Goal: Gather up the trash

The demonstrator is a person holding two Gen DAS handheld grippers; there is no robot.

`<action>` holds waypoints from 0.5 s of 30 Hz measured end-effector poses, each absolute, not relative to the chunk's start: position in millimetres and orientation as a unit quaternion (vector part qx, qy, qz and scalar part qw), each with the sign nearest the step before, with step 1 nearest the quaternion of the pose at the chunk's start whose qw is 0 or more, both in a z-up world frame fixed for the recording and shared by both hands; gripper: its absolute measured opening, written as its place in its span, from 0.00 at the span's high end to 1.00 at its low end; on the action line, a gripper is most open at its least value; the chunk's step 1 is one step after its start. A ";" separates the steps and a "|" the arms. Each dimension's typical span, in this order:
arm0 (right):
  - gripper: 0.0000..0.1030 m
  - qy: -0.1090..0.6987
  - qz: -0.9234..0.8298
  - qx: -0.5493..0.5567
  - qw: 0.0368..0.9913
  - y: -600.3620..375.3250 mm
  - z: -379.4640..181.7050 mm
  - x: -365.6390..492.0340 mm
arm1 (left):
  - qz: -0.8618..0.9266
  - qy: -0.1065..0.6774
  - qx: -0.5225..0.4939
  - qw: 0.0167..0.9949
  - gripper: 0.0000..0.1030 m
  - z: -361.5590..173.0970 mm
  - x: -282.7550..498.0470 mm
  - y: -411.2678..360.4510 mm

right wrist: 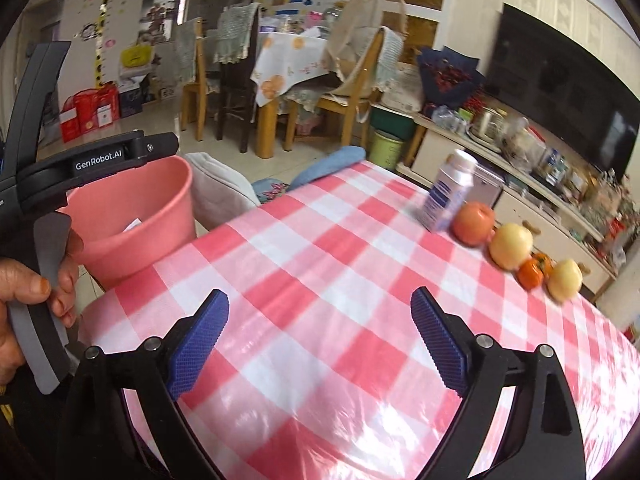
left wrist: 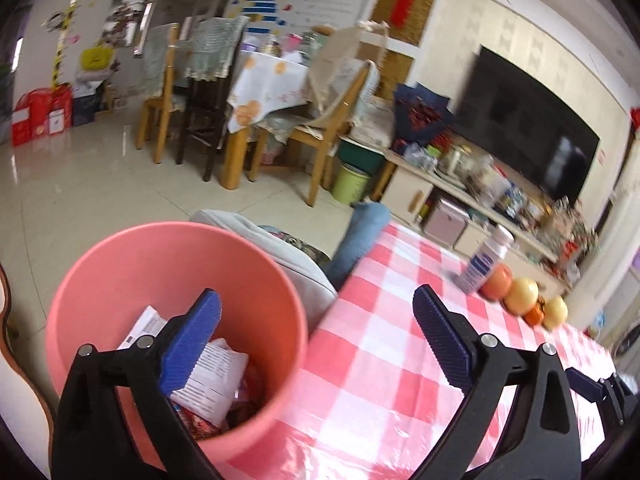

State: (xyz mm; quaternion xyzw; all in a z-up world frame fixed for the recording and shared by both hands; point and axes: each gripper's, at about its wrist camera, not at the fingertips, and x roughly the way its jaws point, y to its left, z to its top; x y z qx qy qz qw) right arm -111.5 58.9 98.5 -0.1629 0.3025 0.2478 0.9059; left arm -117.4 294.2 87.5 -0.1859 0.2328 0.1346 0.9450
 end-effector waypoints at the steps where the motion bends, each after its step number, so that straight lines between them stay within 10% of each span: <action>1: 0.11 0.302 0.244 -0.161 0.907 52.0 97.3 -113.8 | 0.128 0.237 -0.183 0.946 0.05 87.7 -116.3 288.7; 15: 0.08 0.295 0.208 -0.106 0.926 -20.8 97.3 -119.1 | 0.082 0.248 -0.121 0.958 0.04 92.2 -108.4 234.7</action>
